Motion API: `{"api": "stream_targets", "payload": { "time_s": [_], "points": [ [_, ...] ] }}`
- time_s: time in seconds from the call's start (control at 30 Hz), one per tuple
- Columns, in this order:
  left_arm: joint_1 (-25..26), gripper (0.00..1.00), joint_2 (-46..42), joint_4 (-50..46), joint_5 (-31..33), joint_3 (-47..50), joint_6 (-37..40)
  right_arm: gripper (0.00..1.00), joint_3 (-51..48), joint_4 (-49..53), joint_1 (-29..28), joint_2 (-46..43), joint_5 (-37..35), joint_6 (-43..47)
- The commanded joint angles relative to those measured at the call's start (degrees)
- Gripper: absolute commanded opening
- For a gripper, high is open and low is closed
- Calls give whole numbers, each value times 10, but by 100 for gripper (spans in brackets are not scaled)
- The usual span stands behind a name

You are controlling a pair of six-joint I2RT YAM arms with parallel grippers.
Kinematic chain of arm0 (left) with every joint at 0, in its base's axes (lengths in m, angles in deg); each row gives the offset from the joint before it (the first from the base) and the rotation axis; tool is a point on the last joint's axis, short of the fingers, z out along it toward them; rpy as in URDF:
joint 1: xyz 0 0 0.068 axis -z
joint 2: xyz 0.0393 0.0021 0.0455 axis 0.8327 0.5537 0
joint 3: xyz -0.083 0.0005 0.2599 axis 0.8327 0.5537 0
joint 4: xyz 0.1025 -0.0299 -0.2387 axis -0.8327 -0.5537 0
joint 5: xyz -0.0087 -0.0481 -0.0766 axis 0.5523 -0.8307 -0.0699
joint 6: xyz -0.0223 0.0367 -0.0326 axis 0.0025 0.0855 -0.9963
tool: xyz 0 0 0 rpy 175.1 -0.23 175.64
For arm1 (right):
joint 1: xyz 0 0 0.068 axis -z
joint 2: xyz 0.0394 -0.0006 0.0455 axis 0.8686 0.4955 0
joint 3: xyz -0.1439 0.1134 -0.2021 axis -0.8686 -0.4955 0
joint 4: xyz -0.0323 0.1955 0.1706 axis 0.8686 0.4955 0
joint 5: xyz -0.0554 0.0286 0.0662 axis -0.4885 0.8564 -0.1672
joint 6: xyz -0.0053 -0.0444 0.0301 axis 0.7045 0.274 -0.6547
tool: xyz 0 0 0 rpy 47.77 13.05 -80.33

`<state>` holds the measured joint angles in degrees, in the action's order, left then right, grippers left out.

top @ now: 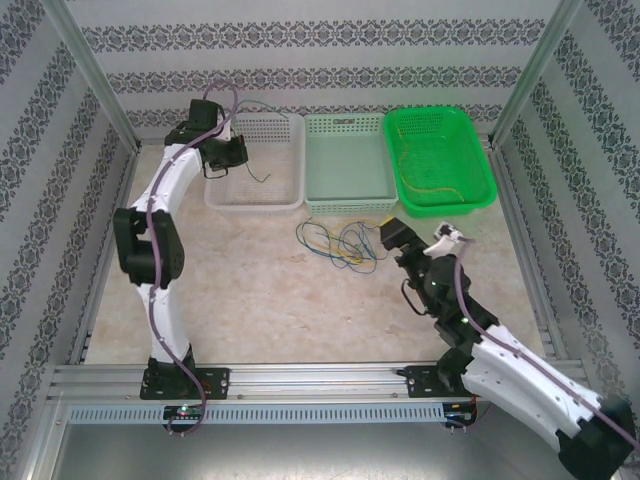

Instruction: Untangle the cables

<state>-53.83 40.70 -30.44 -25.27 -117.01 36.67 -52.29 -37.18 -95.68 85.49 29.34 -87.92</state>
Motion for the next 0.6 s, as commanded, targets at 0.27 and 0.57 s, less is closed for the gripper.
{"api": "stream_targets", "payload": {
  "time_s": [0.27, 0.57],
  "points": [
    [-10, 39, 140, -172, -72, -157, -10, 98, 37, 268, 84, 9, 100, 96],
    [-11, 71, 113, -174, -31, -130, -7, 98, 43, 279, 108, 18, 116, 101]
  ]
}}
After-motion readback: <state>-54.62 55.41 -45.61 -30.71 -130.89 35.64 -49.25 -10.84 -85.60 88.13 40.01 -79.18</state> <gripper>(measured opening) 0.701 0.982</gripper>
